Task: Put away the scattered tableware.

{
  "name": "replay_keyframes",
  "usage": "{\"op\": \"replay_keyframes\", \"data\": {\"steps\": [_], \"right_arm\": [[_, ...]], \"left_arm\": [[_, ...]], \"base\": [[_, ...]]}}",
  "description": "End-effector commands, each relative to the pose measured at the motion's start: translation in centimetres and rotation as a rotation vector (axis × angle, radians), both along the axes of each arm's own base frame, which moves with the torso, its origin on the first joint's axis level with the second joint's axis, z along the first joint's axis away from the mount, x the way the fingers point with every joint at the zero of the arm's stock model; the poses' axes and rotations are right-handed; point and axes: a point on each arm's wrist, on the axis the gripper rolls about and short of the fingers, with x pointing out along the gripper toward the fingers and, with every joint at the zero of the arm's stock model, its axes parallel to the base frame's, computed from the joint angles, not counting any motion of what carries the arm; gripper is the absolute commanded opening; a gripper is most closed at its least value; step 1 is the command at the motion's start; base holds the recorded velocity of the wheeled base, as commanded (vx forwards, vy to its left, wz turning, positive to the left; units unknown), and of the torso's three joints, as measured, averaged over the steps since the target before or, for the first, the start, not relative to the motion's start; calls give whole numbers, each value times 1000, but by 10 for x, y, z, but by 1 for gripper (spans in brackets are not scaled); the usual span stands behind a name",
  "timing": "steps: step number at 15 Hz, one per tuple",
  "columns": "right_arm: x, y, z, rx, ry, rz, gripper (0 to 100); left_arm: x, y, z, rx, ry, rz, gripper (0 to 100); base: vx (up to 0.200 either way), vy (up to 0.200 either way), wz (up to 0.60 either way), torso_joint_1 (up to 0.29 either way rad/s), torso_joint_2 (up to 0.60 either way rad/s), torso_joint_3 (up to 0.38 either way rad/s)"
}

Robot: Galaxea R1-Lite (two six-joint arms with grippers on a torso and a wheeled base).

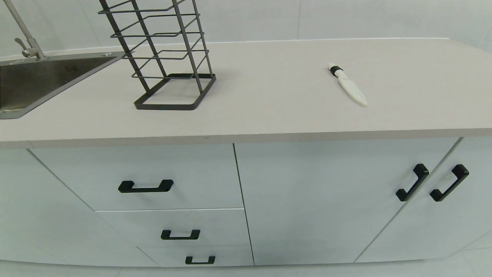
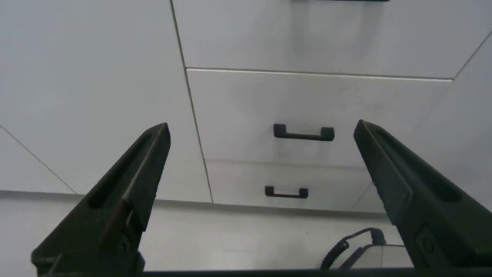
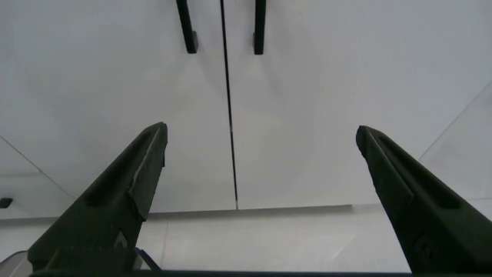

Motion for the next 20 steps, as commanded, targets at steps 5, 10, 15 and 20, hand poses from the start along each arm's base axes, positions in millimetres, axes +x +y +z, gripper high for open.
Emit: {"op": "replay_keyframes", "data": {"steps": [5, 10, 15, 20], "right_arm": [[0, 0, 0, 4, 1, -1, 100], [0, 0, 0, 3, 1, -1, 100], [0, 0, 0, 1, 1, -1, 100], [0, 0, 0, 1, 1, -1, 100]], "left_arm": [[0, 0, 0, 39, 3, 0, 100], [0, 0, 0, 62, 4, -10, 100], [0, 0, 0, 61, 4, -10, 100], [0, 0, 0, -4, 0, -7, 100]], "base": [[0, 0, 0, 178, -269, -115], [0, 0, 0, 244, -503, -228], [0, 0, 0, 205, -492, -228], [0, 0, 0, 321, -497, -243]]}}
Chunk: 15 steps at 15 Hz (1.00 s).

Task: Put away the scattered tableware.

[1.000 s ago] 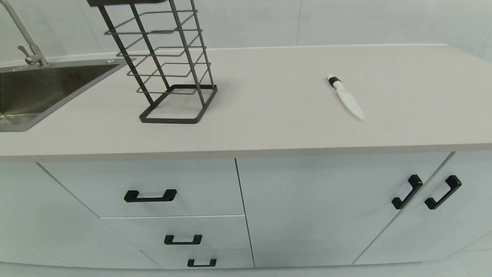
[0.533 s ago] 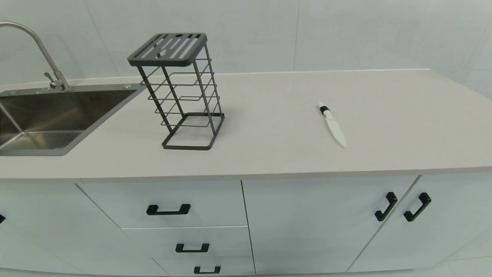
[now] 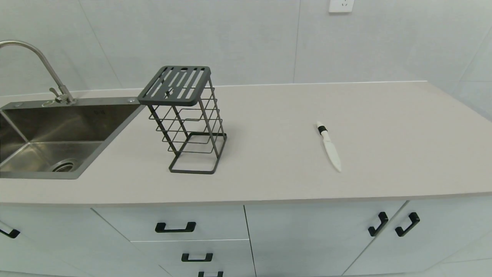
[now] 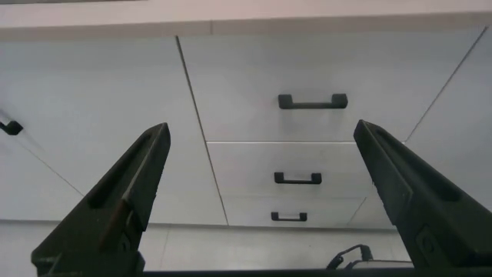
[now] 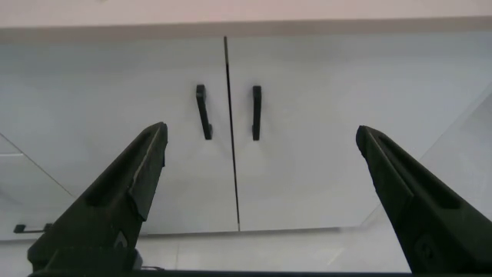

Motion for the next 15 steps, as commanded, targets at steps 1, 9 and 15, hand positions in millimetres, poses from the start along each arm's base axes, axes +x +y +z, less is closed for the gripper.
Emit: {"op": "replay_keyframes", "data": {"steps": [1, 9, 15], "right_arm": [[0, 0, 0, 0, 1, -1, 100], [0, 0, 0, 1, 1, -1, 100], [0, 0, 0, 1, 1, -1, 100]], "left_arm": [[0, 0, 0, -18, 0, 0, 100], [0, 0, 0, 26, 4, -2, 100], [0, 0, 0, 20, 4, 2, 100]], "base": [[0, 0, 0, 286, -525, -256], [0, 0, 0, 289, -557, -268], [0, 0, 0, 256, -496, -244]]}}
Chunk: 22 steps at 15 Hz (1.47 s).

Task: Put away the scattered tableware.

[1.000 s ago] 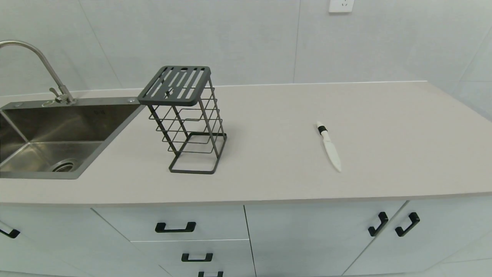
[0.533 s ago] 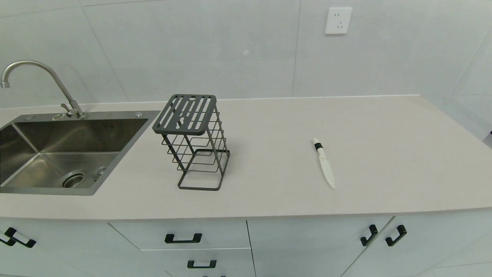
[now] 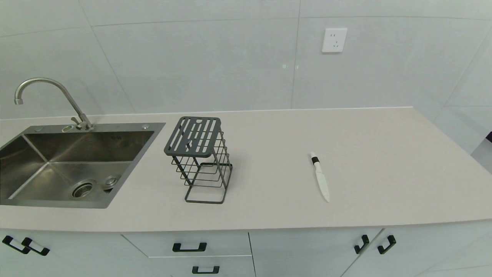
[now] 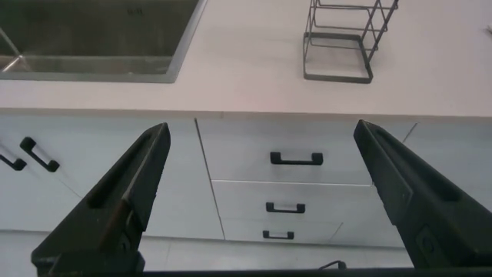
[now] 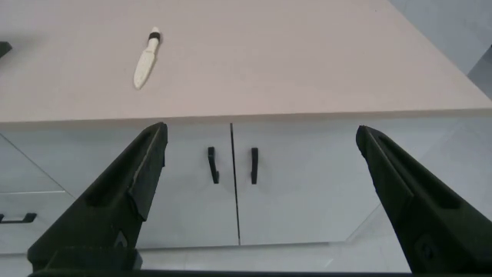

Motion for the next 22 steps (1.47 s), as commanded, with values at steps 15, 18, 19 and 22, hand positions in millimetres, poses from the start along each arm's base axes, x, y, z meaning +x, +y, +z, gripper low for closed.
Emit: {"op": "replay_keyframes", "data": {"steps": [15, 18, 19, 22], "right_arm": [[0, 0, 0, 0, 1, -1, 100], [0, 0, 0, 0, 1, 1, 100], [0, 0, 0, 0, 1, 1, 100], [0, 0, 0, 2, 1, 1, 100]], "left_arm": [[0, 0, 0, -5, 0, 2, 100], [0, 0, 0, -8, -1, 2, 100], [0, 0, 0, -8, -1, 1, 100], [0, 0, 0, -11, -1, 2, 100]], "base": [[67, 0, 0, 8, -15, -8], [0, 0, 0, 70, 0, 85], [0, 0, 0, 217, 7, 203], [0, 0, 0, 284, -15, 246]]}}
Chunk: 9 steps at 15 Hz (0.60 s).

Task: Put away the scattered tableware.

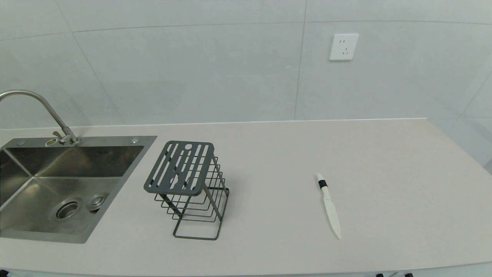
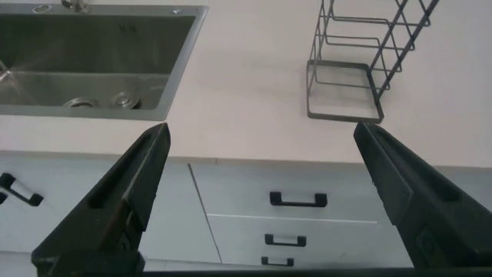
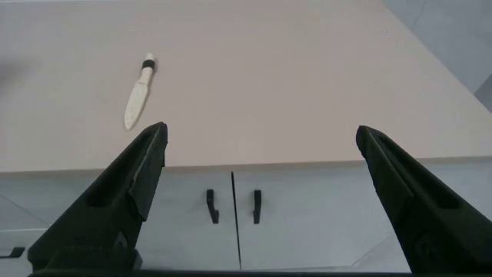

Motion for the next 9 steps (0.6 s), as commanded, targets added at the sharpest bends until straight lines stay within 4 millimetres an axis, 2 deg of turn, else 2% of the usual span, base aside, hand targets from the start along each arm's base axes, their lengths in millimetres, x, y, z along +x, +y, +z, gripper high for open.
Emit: {"op": "replay_keyframes", "data": {"steps": [1, 6, 9], "right_arm": [[0, 0, 0, 0, 1, -3, 100], [0, 0, 0, -6, 3, 0, 100], [0, 0, 0, -5, 3, -1, 100]], "left_arm": [[0, 0, 0, -1, 1, 0, 100], [0, 0, 0, -4, 0, 1, 100], [0, 0, 0, -11, -2, 1, 100]], "base": [[0, 0, 0, 300, -41, 246], [0, 0, 0, 315, -82, 230], [0, 0, 0, 155, -45, 97]]}}
